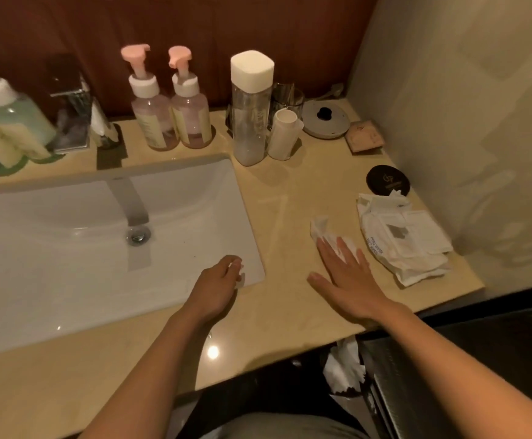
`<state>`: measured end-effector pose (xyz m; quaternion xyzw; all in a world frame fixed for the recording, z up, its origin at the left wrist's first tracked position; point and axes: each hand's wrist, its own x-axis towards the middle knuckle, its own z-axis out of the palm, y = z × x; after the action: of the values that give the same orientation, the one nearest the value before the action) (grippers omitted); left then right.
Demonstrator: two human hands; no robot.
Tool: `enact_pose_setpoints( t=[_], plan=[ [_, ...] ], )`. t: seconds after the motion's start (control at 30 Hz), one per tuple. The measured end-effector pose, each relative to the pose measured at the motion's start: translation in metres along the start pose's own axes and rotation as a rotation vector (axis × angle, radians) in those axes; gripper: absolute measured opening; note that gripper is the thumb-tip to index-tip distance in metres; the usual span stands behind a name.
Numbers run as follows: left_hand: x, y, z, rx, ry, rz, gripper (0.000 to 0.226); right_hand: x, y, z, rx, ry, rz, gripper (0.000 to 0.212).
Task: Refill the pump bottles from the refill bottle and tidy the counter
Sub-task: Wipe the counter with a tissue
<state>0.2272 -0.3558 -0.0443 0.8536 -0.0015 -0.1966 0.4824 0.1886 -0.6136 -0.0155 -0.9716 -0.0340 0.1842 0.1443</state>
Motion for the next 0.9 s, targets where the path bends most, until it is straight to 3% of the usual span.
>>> enact_pose_setpoints(
  t=[0.27, 0.37, 0.53, 0.67, 0.77, 0.9],
  plan=[
    [-0.003, 0.002, 0.001, 0.083, 0.030, -0.008, 0.036, 0.078, -0.044, -0.011, 0.113, -0.045, -0.043, 0.065],
    [-0.006, 0.004, 0.002, 0.102, 0.111, 0.046, 0.030, 0.061, -0.052, -0.001, 0.106, -0.052, -0.163, 0.063],
    [-0.015, 0.000, -0.010, 0.260, 0.081, 0.081, 0.028, 0.001, -0.068, 0.024, 0.076, -0.088, -0.344, 0.062],
    [-0.028, -0.001, -0.016, 0.547, 0.254, -0.027, 0.049, -0.046, -0.066, 0.037, 0.041, -0.114, -0.410, 0.072],
    [-0.043, -0.001, -0.015, 0.591, 0.408, -0.062, 0.056, -0.074, -0.048, 0.038, 0.019, -0.126, -0.431, 0.067],
    [-0.061, -0.009, -0.013, 0.661, 0.467, -0.118, 0.055, -0.090, -0.004, 0.031, -0.019, -0.107, -0.344, 0.060]
  ],
)
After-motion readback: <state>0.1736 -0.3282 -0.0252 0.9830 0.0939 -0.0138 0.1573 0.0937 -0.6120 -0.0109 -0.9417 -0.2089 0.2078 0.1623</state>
